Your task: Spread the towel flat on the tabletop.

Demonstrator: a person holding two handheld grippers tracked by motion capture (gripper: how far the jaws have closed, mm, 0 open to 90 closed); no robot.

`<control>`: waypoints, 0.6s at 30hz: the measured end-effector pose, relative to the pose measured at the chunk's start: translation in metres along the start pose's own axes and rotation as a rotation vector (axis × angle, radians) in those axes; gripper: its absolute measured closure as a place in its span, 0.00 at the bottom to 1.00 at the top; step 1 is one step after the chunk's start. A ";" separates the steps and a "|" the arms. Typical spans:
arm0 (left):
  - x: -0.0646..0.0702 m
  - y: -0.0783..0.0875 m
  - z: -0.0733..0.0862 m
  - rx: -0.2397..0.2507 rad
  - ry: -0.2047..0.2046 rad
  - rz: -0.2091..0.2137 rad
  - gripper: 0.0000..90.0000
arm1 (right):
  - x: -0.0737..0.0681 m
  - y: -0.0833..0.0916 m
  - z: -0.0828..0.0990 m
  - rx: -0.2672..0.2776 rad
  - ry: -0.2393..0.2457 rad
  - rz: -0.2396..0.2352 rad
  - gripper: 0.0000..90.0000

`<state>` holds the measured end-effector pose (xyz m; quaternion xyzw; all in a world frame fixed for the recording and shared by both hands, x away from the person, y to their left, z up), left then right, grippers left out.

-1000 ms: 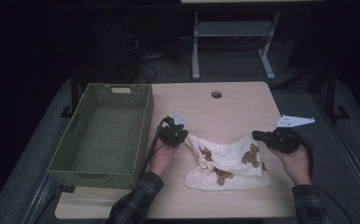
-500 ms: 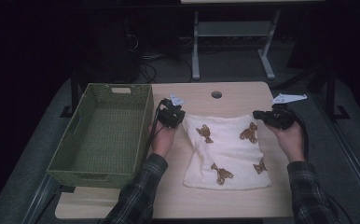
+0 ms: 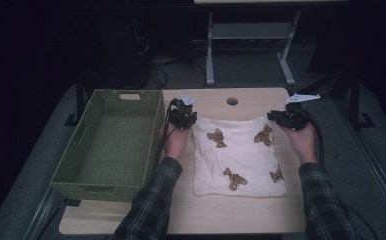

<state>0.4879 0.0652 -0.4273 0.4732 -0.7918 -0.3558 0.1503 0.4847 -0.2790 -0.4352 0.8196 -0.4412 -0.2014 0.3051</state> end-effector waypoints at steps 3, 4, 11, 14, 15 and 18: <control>0.004 0.001 0.002 -0.019 -0.002 0.020 0.71 | -0.001 0.003 0.000 0.004 -0.012 -0.015 0.71; 0.006 0.002 0.003 -0.023 -0.004 0.030 0.69 | -0.002 0.004 0.000 0.004 -0.008 -0.017 0.70; 0.025 0.013 0.020 -0.049 -0.020 0.106 0.61 | -0.009 0.013 0.011 -0.005 -0.001 -0.036 0.68; 0.034 0.020 0.030 -0.059 -0.052 0.125 0.62 | -0.013 0.015 0.020 -0.012 0.005 -0.043 0.68; 0.036 0.022 0.034 -0.062 -0.056 0.134 0.63 | -0.014 0.015 0.022 -0.015 0.005 -0.046 0.68; 0.045 0.028 0.049 -0.061 -0.063 0.193 0.69 | -0.020 0.015 0.033 -0.034 0.014 -0.050 0.68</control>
Point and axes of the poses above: each handheld gripper's, and its own axes: y roughly backward along the jaws, z roughly out of its underside, x roughly to its right, the point moved 4 cm from there along -y, roughly forward along the jaws, and after that the axes turned 7 degrees about -x, right-handed, at the moved point
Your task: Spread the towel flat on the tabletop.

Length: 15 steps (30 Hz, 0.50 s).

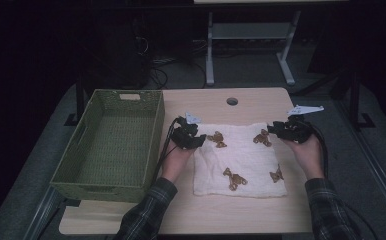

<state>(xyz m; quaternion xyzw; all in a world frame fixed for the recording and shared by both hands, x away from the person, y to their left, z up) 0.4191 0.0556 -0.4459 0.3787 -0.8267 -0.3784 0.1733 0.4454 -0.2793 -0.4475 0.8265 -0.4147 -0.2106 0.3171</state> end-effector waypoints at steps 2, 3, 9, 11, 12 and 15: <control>0.007 0.001 0.010 -0.009 -0.007 0.035 0.74 | -0.003 0.000 0.006 -0.009 -0.002 -0.011 0.69; 0.009 0.002 0.013 0.002 -0.010 0.055 0.77 | -0.005 0.000 0.009 -0.012 -0.002 -0.016 0.70; 0.028 0.009 0.037 -0.024 -0.044 0.115 0.79 | -0.017 0.003 0.027 -0.048 -0.016 -0.039 0.76; 0.036 0.010 0.046 -0.044 -0.063 0.133 0.79 | -0.022 0.005 0.034 -0.059 -0.011 -0.040 0.78; 0.039 0.011 0.050 -0.054 -0.080 0.133 0.79 | -0.024 0.006 0.039 -0.065 -0.008 -0.046 0.78; 0.049 0.012 0.061 -0.083 -0.112 0.162 0.79 | -0.032 0.009 0.051 -0.076 -0.013 -0.045 0.78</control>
Point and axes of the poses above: each handheld gripper's, and its own axes: y roughly backward along the jaws, z roughly out of its underside, x roughly to its right, the point moved 4 cm from there along -y, roughly forward along the jaws, and after that the axes turned 7 degrees about -x, right-handed, at the moved point
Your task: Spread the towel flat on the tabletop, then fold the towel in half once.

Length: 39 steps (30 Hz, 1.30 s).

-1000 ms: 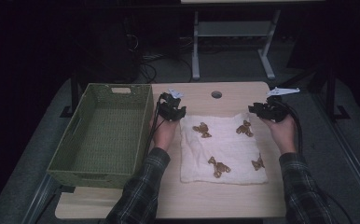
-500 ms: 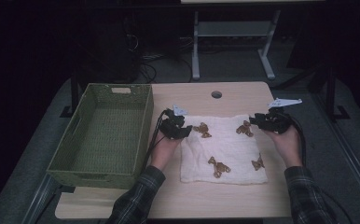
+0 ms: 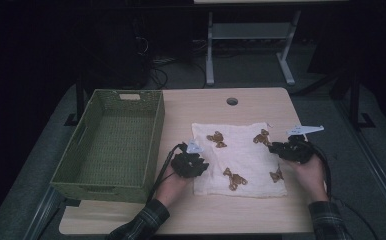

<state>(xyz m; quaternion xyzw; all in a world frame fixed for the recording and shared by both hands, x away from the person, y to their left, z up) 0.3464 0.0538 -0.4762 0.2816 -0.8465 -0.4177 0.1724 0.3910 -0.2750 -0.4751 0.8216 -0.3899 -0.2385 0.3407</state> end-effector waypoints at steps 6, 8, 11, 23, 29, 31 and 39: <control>0.009 -0.006 0.018 -0.067 -0.050 0.010 0.84 | -0.007 0.006 0.011 0.003 0.006 0.000 0.78; 0.009 -0.004 0.022 -0.064 -0.045 0.010 0.84 | -0.009 0.007 0.013 0.002 -0.003 -0.003 0.78; 0.009 0.001 0.028 -0.061 -0.053 0.000 0.84 | -0.009 0.006 0.014 0.004 0.004 -0.004 0.78; 0.011 0.006 0.032 -0.054 -0.038 -0.026 0.74 | -0.012 0.009 0.016 0.012 0.015 -0.003 0.78; 0.010 0.007 0.019 -0.019 -0.023 -0.030 0.69 | -0.013 0.010 0.014 0.024 0.011 -0.008 0.78; 0.007 0.007 0.014 -0.011 -0.021 -0.033 0.68 | -0.013 0.011 0.013 0.023 0.014 -0.004 0.78; -0.010 0.012 -0.003 0.028 0.007 -0.050 0.65 | -0.010 0.012 0.004 0.039 0.016 -0.004 0.77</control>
Point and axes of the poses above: each handheld gripper's, and its own axes: y roughly backward along the jaws, z roughly out of its underside, x roughly to its right, the point moved 4 cm from there along -y, roughly forward along the jaws, and after that the axes turned 7 degrees about -x, right-handed, at the moved point
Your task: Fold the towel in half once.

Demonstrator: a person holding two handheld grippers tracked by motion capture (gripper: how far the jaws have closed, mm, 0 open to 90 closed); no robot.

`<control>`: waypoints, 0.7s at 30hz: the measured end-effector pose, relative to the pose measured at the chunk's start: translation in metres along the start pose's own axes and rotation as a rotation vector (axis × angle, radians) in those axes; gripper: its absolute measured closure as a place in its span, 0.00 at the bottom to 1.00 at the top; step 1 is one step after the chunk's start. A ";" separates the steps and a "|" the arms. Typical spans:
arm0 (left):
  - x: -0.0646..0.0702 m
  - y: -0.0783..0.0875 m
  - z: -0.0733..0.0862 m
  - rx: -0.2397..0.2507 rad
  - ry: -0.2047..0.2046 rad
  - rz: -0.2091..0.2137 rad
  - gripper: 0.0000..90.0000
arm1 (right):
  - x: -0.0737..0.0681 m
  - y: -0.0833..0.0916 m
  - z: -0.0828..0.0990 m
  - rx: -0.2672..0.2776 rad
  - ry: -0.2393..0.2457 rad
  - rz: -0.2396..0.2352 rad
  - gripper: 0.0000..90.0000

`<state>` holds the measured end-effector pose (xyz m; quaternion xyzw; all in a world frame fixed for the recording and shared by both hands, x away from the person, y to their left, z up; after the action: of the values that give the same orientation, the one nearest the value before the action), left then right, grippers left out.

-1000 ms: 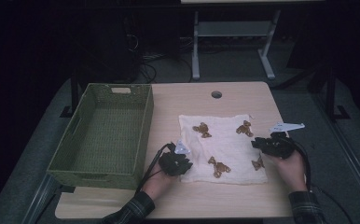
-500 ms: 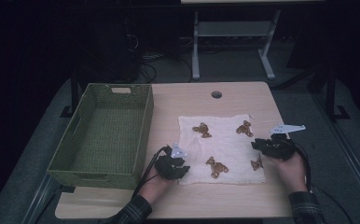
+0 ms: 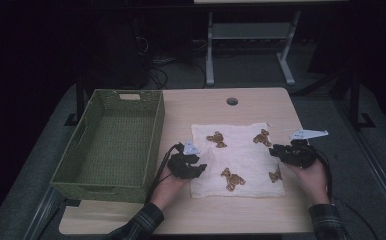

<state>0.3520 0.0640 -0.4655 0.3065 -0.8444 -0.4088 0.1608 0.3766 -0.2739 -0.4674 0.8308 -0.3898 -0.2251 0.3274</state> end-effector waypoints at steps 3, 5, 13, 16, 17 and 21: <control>-0.007 -0.002 -0.008 0.005 0.015 -0.005 0.65 | 0.002 -0.002 -0.007 0.003 0.003 -0.001 0.77; -0.012 -0.004 -0.012 0.015 0.027 -0.018 0.65 | 0.003 -0.003 -0.012 0.001 0.006 -0.002 0.77; -0.036 -0.019 -0.032 0.039 0.096 -0.079 0.67 | 0.016 -0.013 -0.039 -0.010 0.010 0.000 0.77; -0.049 -0.023 -0.041 0.041 0.109 -0.120 0.68 | 0.023 -0.018 -0.048 -0.008 0.017 0.005 0.77; -0.053 -0.024 -0.044 0.041 0.113 -0.132 0.68 | 0.025 -0.019 -0.051 -0.010 0.014 0.012 0.78; -0.074 -0.026 -0.058 0.056 0.151 -0.177 0.69 | 0.039 -0.023 -0.062 0.003 -0.001 0.025 0.78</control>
<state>0.4489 0.0654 -0.4522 0.4141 -0.8106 -0.3734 0.1789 0.4503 -0.2705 -0.4459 0.8263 -0.4006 -0.2207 0.3287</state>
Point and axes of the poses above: each handheld gripper's, and its own axes: y roughly backward along the jaws, z roughly out of its underside, x roughly to its right, the point moved 4 cm from there along -y, roughly forward along the jaws, and after that the axes turned 7 degrees about -x, right-handed, at the moved point
